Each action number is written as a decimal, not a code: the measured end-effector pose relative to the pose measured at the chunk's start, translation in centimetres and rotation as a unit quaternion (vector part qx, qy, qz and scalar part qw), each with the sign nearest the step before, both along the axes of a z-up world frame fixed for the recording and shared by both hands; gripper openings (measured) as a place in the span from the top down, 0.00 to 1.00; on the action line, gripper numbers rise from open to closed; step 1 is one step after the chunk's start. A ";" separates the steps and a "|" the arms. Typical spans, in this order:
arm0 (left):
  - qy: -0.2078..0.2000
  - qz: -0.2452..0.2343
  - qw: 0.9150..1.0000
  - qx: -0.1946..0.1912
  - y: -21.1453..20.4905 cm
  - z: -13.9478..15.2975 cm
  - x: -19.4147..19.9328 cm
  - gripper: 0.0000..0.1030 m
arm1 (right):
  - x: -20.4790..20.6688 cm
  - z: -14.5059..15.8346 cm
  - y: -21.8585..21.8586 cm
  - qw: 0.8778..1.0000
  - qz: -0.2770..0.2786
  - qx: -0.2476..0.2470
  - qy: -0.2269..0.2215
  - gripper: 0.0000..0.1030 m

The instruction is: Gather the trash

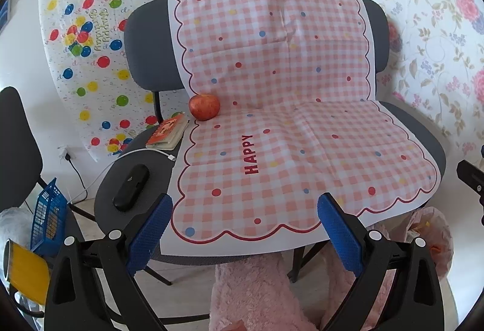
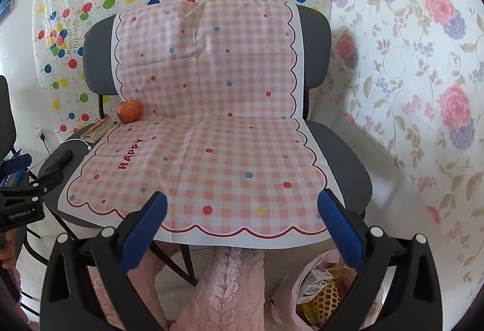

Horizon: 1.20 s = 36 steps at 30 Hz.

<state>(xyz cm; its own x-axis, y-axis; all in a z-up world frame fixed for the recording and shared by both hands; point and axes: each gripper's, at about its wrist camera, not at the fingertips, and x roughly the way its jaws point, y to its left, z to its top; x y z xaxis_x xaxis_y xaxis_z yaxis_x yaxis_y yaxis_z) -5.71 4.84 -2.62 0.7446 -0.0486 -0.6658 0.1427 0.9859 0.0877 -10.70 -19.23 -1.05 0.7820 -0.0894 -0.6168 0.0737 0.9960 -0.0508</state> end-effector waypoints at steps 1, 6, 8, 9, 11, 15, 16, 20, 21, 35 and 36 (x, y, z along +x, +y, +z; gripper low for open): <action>0.001 0.000 1.000 0.000 0.0 0.0 0.0 0.07 | 0.1 -0.1 -0.1 1.000 0.000 0.001 0.002 0.06; 0.003 -0.004 1.000 0.003 -0.1 -0.4 0.6 0.07 | 0.4 -0.6 -0.3 1.000 0.000 0.004 0.008 0.06; 0.006 -0.006 1.000 0.001 -0.2 -0.5 0.6 0.07 | 0.5 -0.7 -0.3 1.000 0.000 0.004 0.009 0.06; 0.007 -0.006 1.000 0.000 -0.3 -0.5 0.6 0.07 | 0.5 -0.7 -0.3 1.000 0.000 0.004 0.008 0.06; 0.007 -0.009 1.000 0.001 -0.5 -0.6 0.6 0.07 | 0.5 -0.8 -0.4 1.000 -0.001 0.005 0.008 0.06; 0.010 -0.017 1.000 -0.004 -0.6 -0.8 0.6 0.07 | 0.6 -0.9 -0.6 1.000 -0.004 0.006 0.006 0.06; 0.010 -0.017 1.000 -0.005 -0.6 -0.8 0.5 0.07 | 0.6 -1.0 -0.6 1.000 -0.004 0.006 0.007 0.06; 0.011 -0.016 1.000 -0.006 -0.6 -0.9 0.6 0.07 | 0.6 -1.1 -0.6 1.000 -0.004 0.006 0.009 0.06; 0.011 -0.016 1.000 -0.007 -0.6 -0.9 0.6 0.07 | 0.6 -1.1 -0.5 1.000 -0.004 0.006 0.009 0.06; 0.011 -0.010 1.000 -0.008 -0.1 -0.9 0.6 0.07 | 0.5 -1.0 -0.5 1.000 -0.002 0.005 0.008 0.06; 0.011 -0.009 1.000 -0.008 -0.1 -0.9 0.5 0.07 | 0.5 -1.0 -0.5 1.000 -0.001 0.005 0.008 0.06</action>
